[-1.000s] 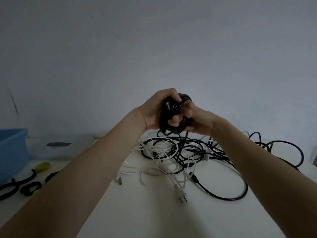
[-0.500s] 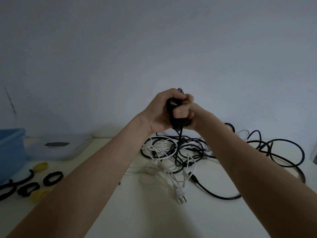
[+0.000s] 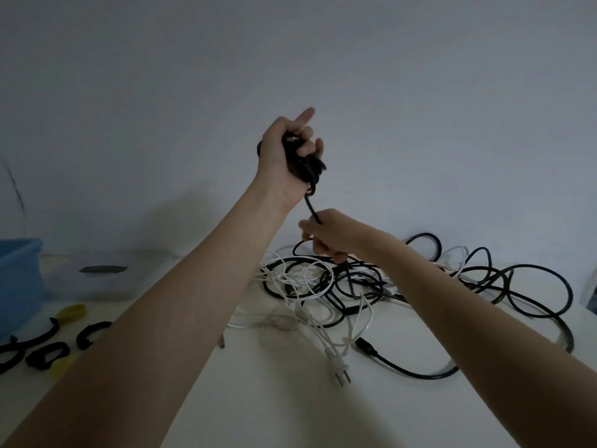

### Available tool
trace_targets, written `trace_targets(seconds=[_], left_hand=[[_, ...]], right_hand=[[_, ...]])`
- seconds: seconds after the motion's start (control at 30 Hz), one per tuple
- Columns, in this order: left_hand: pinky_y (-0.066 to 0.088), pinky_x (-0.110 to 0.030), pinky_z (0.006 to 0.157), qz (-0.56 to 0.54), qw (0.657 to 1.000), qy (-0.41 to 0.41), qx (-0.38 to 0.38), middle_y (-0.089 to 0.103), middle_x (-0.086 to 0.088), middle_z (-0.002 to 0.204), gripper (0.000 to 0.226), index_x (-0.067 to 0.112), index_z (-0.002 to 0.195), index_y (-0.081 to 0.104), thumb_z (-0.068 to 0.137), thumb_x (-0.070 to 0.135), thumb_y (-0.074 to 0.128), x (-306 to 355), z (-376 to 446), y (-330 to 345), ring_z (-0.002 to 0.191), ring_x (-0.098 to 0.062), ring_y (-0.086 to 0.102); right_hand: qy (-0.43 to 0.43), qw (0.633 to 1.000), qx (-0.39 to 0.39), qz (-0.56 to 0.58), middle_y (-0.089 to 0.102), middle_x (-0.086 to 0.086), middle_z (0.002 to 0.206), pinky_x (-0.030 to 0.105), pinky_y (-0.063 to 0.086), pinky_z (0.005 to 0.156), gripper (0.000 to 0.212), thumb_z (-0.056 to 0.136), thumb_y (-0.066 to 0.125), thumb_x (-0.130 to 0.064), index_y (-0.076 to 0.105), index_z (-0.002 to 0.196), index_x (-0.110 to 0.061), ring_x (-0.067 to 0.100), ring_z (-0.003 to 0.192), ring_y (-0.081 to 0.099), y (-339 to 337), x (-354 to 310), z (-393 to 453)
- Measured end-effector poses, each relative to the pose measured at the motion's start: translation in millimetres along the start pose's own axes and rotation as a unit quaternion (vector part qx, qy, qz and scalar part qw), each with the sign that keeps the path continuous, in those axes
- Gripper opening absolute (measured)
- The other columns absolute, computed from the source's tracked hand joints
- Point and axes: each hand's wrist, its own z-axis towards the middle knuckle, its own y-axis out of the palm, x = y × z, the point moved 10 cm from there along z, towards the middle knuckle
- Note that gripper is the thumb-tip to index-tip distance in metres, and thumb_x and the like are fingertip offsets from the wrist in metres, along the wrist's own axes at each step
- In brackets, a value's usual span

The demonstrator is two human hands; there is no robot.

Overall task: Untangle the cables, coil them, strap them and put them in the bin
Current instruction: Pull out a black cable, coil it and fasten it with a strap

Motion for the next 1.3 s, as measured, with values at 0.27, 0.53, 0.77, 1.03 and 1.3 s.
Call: trace_targets(seconds=[0.27,0.53,0.77,1.03,1.3], left_hand=[[0.052,-0.035,0.085,0.274,0.948,-0.153,0.063,0.051,-0.001,0.127,0.015,0.022,0.105,0.062,0.095,0.029,0.053,-36,-12,-59,0.076,-0.025,0.069],[0.048,-0.036,0.098,0.296,0.911,-0.271,-0.093,0.063,-0.008,0.122,0.038,0.017,0.128,0.054,0.097,0.038,0.045,-72,-34,-47,0.086,-0.026,0.069],[0.048,-0.019,0.053,0.280,0.854,-0.350,-0.265,0.042,0.003,0.036,0.049,0.010,0.118,0.064,0.088,0.038,0.037,-79,-76,-23,0.030,-0.005,0.027],[0.056,-0.023,0.065,0.088,0.894,-0.299,-0.321,0.072,-0.016,0.094,0.039,0.009,0.118,0.066,0.085,0.025,0.052,-64,-74,20,0.039,-0.003,0.056],[0.049,-0.033,0.090,0.062,0.990,-0.104,-0.066,0.058,-0.004,0.124,0.028,0.018,0.118,0.058,0.090,0.020,0.056,-25,-23,-3,0.106,-0.036,0.063]], right_hand=[[-0.163,0.910,0.096,-0.369,0.061,0.003,0.082,0.031,0.047,0.074,0.013,0.087,0.061,-0.019,0.069,0.094,-0.012,0.023,0.084,0.059,-44,-50,-21],[-0.151,0.916,0.029,-0.372,0.049,-0.005,0.053,0.021,0.031,0.051,0.029,0.071,0.078,-0.034,0.057,0.059,-0.019,0.010,0.052,0.042,-54,-60,-25],[-0.130,0.979,0.039,-0.150,0.035,0.001,0.053,0.019,0.029,0.050,0.046,0.067,0.074,-0.045,0.055,0.064,-0.004,0.012,0.048,0.034,-95,-53,-29],[-0.140,0.981,0.070,0.113,0.049,0.013,0.077,0.028,0.033,0.051,0.017,0.092,0.050,-0.010,0.067,0.092,-0.007,0.025,0.068,0.043,-70,-12,-6],[0.006,0.969,-0.016,-0.246,0.048,0.002,0.067,0.019,0.038,0.043,0.041,0.098,0.039,-0.040,0.048,0.073,-0.009,0.014,0.053,0.044,2,23,-4]])
